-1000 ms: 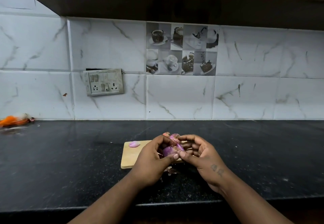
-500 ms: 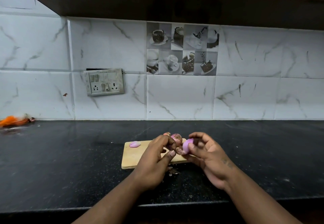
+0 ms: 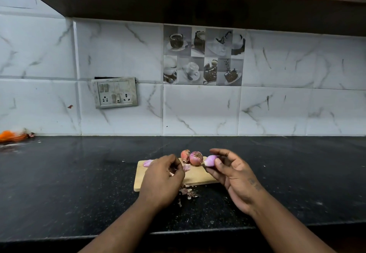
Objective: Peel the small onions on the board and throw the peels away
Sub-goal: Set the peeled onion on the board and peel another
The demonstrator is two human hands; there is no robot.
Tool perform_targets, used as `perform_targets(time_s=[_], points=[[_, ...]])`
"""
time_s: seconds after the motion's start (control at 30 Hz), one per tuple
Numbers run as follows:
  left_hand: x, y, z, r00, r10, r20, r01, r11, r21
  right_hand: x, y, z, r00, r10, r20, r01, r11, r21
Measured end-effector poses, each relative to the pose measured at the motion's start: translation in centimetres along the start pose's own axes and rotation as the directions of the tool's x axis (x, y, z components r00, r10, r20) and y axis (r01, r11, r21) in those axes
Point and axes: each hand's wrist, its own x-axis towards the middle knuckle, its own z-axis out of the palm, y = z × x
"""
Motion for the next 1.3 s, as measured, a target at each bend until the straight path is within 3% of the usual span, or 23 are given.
perform_targets(time_s=[0.13,0.27,0.37,0.6,0.83,1.03,1.17,1.3], points=[[-0.2,0.6,0.0,0.996,0.084,0.014,-0.085,0.984,0.159,-0.5,0.0,0.5,0.993,0.071,0.097,-0.07,0.997,-0.017],[-0.7,0.8,0.4,0.967,0.23,0.109,-0.235,0.972,0.03,-0.9,0.2,0.8,0.988,0.06,0.144,-0.049,0.996,-0.081],[-0.6,1.3,0.2,0.971,0.205,0.125,-0.185,0.97,-0.154,-1.1,0.2,0.8,0.986,0.027,0.167,-0.004,0.991,-0.135],[-0.6,1.4,-0.2,0.99,0.089,0.106,-0.042,0.922,-0.384,-0.9,0.7,0.7,0.99,-0.017,0.142,0.06,0.95,-0.307],[-1.1,2.1,0.0,0.988,0.059,0.14,-0.01,0.946,-0.323,-0.8,0.9,0.8,0.984,-0.139,0.111,0.174,0.885,-0.432],[-1.1,2.2,0.0,0.992,0.081,0.097,-0.034,0.909,-0.414,-0.8,0.7,0.8,0.983,-0.124,0.133,0.162,0.927,-0.337],[-0.8,1.7,-0.2,0.988,0.109,0.112,-0.034,0.848,-0.528,-0.9,0.4,0.7,0.987,-0.047,0.154,0.083,0.969,-0.231],[-0.8,1.7,-0.3,0.975,0.121,0.186,0.007,0.82,-0.572,-0.7,0.7,0.2,0.985,-0.096,0.14,0.129,0.961,-0.245]])
